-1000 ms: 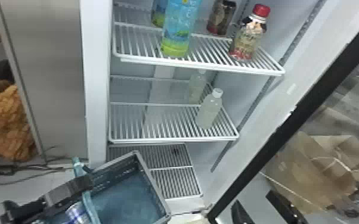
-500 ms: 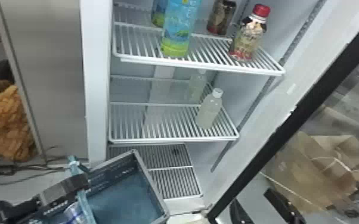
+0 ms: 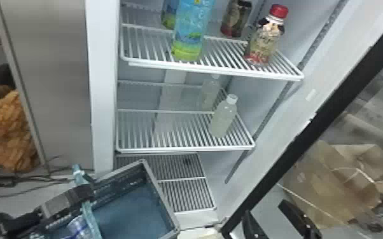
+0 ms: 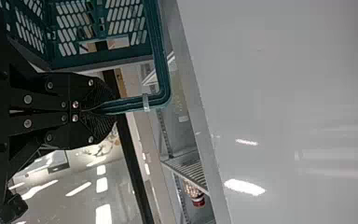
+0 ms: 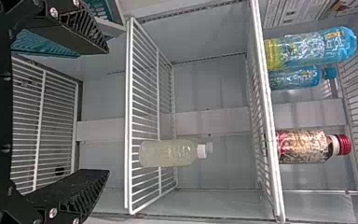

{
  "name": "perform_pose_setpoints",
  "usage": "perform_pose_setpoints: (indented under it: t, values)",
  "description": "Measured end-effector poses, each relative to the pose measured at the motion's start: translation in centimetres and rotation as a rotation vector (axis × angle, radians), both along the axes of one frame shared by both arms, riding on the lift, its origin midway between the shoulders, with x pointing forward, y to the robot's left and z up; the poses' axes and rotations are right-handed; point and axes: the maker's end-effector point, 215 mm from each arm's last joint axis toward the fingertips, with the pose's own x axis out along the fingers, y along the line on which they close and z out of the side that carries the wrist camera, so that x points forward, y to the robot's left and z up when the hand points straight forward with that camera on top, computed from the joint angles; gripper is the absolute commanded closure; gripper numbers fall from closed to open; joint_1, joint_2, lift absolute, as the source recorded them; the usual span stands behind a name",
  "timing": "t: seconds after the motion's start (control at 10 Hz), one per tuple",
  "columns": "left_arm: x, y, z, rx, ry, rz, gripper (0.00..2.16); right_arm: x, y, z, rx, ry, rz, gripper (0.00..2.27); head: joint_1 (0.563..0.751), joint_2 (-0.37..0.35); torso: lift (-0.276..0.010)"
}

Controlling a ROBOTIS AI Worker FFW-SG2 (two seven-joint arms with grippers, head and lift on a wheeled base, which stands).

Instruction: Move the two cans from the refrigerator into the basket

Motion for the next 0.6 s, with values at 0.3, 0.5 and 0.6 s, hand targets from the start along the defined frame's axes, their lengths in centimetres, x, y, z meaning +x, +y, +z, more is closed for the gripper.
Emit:
perform_pose_setpoints:
  t: [0.3, 0.5, 0.6]
  values:
    - [0.15, -0.04, 0.15, -0.001, -0.004, 0.0, 1.21, 0.23, -0.03, -0.27, 0.005, -0.002, 0.003, 0.14, 0.695, -0.35, -0.219]
    - [0.43, -0.03, 0.39, 0.001, -0.012, 0.001, 1.21, 0.49, 0.0, -0.4, 0.009, -0.006, 0.008, 0.14, 0.695, -0.35, -0.219]
    - [0.61, -0.06, 0.58, 0.002, -0.017, 0.0, 1.21, 0.67, 0.02, -0.35, 0.01, -0.011, 0.009, 0.14, 0.695, -0.35, -0.219]
